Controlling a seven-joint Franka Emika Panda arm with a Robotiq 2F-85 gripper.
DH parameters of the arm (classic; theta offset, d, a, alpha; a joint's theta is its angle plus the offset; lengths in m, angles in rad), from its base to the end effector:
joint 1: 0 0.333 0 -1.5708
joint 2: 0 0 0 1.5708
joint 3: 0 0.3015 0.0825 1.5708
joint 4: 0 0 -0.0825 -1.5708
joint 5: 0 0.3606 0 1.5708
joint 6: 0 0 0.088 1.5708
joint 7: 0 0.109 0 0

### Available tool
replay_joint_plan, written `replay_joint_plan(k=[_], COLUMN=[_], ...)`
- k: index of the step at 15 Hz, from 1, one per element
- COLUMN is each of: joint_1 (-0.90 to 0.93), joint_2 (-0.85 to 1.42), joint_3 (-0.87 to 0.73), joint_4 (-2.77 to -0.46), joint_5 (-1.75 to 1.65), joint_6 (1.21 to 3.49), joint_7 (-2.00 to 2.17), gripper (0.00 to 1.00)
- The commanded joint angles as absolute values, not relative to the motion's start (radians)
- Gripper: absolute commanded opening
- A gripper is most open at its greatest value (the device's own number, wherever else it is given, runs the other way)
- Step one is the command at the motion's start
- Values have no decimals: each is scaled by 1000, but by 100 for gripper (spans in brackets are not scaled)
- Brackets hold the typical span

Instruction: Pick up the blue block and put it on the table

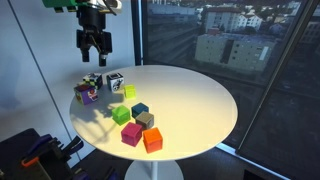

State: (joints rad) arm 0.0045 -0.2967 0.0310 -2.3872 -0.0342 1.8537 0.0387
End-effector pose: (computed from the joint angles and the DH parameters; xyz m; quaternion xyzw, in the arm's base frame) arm 0.4045 0.0118 0.4114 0.9928 0.0039 -0.1174 0.0245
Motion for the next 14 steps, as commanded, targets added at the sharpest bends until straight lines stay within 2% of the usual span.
replay_joint_plan(k=[1,14], joint_1=[14,39], joint_2=[-395,-598], joint_3=[41,35], joint_4=[-2409,-2491], joint_5=[-39,-6], joint_6=[1815,1830], joint_7=[58,25], gripper=[100,100])
